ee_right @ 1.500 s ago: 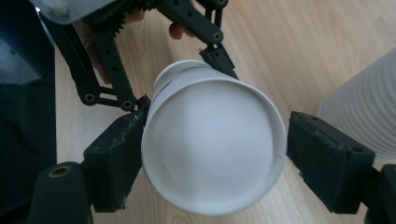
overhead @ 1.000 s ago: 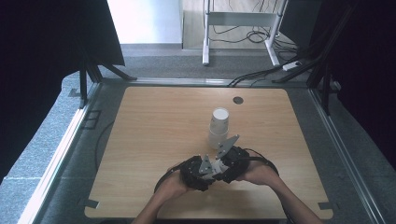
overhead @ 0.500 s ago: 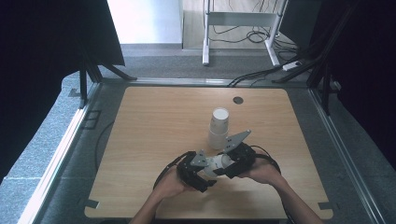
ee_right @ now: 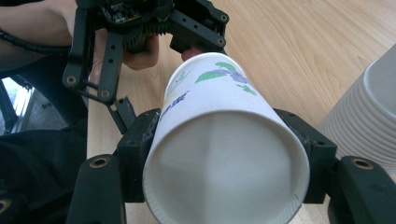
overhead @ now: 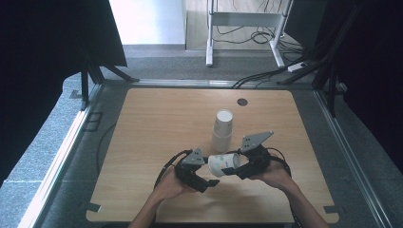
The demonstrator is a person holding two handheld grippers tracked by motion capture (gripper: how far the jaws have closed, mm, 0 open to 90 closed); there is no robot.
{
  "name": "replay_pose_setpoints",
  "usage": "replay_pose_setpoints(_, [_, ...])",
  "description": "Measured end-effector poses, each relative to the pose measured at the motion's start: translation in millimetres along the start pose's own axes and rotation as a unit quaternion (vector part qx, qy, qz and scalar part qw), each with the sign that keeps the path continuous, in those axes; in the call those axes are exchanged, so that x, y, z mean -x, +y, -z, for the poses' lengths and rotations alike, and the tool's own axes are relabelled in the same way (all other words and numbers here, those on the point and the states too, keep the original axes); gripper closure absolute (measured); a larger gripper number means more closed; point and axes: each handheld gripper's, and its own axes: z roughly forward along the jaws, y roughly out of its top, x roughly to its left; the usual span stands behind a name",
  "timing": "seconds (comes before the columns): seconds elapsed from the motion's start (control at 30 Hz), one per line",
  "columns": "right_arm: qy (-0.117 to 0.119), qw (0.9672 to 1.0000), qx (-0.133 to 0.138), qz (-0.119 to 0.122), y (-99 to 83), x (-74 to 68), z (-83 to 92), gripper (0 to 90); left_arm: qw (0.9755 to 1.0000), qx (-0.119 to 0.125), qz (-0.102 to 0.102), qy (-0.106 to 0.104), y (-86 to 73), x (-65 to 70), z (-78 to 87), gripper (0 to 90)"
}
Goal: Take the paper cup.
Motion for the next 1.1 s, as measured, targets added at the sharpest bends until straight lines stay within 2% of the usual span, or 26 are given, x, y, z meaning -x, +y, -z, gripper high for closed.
replay_pose_setpoints(0.3, [0.026,0.9993,0.027,0.002,-14.4,-2.1,2.8,36.9,0.9994,0.018,-0.018,-0.024,-0.5,3.7,0.6,16.6])
replay_pose_setpoints(0.37, [0.029,0.9991,0.031,0.002,-15.7,-2.6,3.1,36.9,0.999,0.022,-0.022,-0.032,-1.2,4.6,-0.5,17.2])
replay_pose_setpoints(0.4, [0.04,0.9985,0.037,0.003,-18.2,-3.5,3.6,36.9,0.9986,0.024,-0.025,-0.04,-1.7,5.4,-1.6,17.6])
replay_pose_setpoints(0.63, [0.062,0.9968,0.051,0.005,-23.7,-5.9,3.3,36.9,0.9966,0.039,-0.04,-0.06,-2.7,7.9,-1.8,22.3])
replay_pose_setpoints(0.93, [0.076,0.9955,0.057,0.002,-27.8,-5.3,1.6,36.9,0.9954,0.052,-0.039,-0.07,-6.3,6.5,-1.6,29.7])
replay_pose_setpoints(1.1, [0.083,0.9951,0.054,-0.001,-29.7,-3.1,1.3,36.9,0.9952,0.051,-0.043,-0.072,-7.6,6.3,-2.7,33.1])
